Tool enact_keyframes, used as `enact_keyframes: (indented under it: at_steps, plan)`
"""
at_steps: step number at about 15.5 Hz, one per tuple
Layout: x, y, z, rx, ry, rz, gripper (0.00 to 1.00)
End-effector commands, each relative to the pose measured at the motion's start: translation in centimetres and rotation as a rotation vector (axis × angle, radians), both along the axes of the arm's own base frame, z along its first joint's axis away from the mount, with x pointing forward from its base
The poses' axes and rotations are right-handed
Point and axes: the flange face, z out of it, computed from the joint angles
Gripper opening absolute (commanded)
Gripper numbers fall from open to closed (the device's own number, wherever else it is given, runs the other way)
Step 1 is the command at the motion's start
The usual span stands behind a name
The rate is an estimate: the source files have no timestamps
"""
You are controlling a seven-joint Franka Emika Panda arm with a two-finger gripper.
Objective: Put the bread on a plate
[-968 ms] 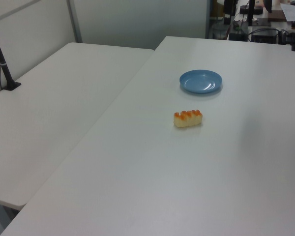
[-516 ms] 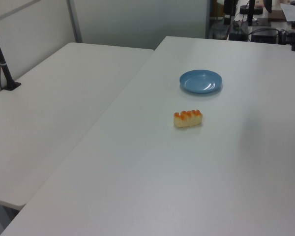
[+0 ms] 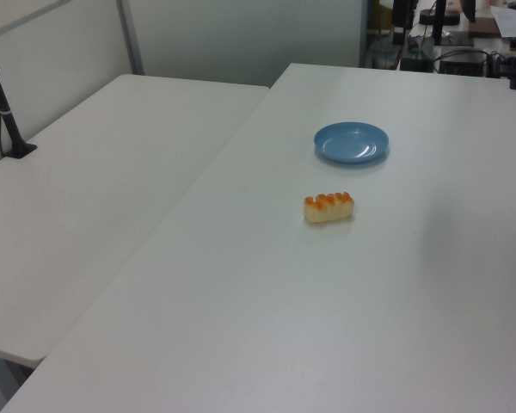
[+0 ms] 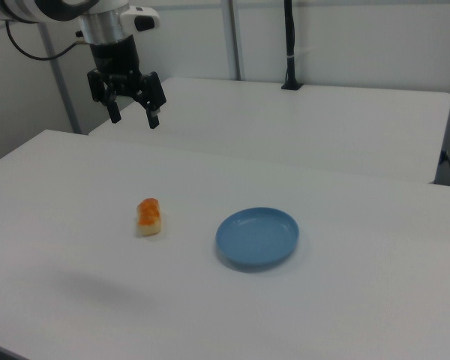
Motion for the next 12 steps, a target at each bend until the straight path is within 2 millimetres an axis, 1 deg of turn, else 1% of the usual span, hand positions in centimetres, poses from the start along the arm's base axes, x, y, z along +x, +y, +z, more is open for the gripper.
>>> enact_keyframes:
  at_steps: [1, 3, 7, 9, 11, 12]
  plan:
    - [-1.0, 0.2, -0.2, 0.007, 0.018, -0.007, 1.00]
    - [-0.8, 0.4, -1.2, 0.007, 0.034, 0.025, 1.00]
    - [-0.9, 0.2, -2.9, 0.019, 0.072, 0.244, 1.00]
    - [-0.9, 1.3, -3.6, 0.023, 0.086, 0.361, 1.00]
    - [-0.2, 2.2, -4.2, 0.020, 0.076, 0.465, 1.00]
    - [0.3, 2.5, -5.1, 0.020, 0.081, 0.508, 1.00]
